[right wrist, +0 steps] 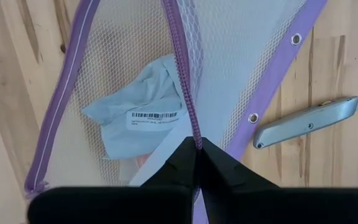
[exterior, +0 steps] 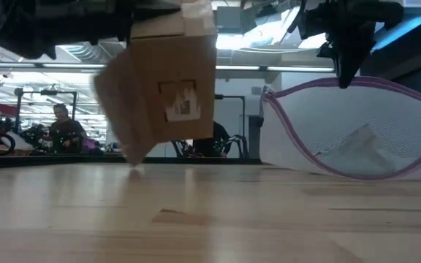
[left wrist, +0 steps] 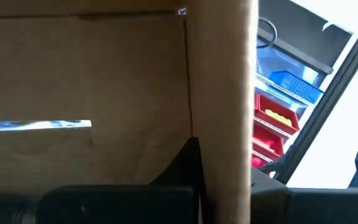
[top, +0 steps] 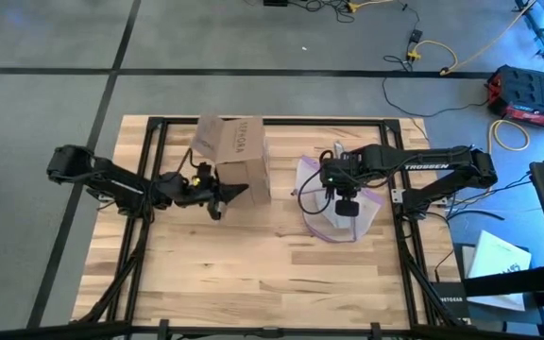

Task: Unpack boxes
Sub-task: Put the white box into the zip bag

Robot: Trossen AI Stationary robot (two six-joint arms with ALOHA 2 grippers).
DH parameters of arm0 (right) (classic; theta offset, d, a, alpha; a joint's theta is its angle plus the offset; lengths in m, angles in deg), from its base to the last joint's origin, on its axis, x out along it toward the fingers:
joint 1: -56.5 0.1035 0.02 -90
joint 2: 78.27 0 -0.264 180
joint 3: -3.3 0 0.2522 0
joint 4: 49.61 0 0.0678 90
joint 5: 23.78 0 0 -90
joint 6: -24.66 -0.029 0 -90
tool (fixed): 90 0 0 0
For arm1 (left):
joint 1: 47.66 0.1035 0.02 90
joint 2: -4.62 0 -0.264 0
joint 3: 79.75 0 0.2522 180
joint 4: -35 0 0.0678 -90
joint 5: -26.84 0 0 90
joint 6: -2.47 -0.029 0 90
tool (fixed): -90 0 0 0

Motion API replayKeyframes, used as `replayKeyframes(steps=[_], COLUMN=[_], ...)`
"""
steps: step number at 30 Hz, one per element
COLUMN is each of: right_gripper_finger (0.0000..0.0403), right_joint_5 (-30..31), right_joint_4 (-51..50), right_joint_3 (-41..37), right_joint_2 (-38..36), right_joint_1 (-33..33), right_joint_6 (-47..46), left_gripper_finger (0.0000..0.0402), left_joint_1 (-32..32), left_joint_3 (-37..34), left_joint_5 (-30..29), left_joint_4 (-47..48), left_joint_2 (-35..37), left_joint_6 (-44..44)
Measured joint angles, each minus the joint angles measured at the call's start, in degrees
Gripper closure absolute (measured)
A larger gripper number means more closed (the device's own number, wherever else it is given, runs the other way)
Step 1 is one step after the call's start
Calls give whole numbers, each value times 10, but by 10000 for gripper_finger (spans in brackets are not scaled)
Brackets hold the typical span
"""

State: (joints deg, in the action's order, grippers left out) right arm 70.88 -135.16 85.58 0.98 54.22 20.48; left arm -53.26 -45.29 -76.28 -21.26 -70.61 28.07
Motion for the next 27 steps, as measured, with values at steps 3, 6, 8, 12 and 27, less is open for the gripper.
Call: replayKeyframes(steps=[3, 6, 8, 12, 27], right_gripper_finger=[403, 403, 403, 403, 403], right_joint_5=[0, -3, -3, -3, -2], right_joint_4=[-6, -7, -7, -7, -11], right_joint_3=[0, 0, 0, 0, 0], right_joint_2=[0, 0, 0, 0, 0], right_joint_1=[0, 0, 0, 0, 0], right_joint_6=[0, 0, 0, 2, 12], left_gripper_finger=[401, 401, 401, 401, 401], left_joint_1=[-1, -9, -16, -31, -44], left_joint_3=[-9, -9, -9, -8, 149], left_joint_5=[3, 1, 1, 3, 23], left_joint_4=[-1, -8, -46, -185, -201], left_joint_2=[-9, -35, -67, -149, -257], left_joint_6=[9, 11, 17, 26, -17])
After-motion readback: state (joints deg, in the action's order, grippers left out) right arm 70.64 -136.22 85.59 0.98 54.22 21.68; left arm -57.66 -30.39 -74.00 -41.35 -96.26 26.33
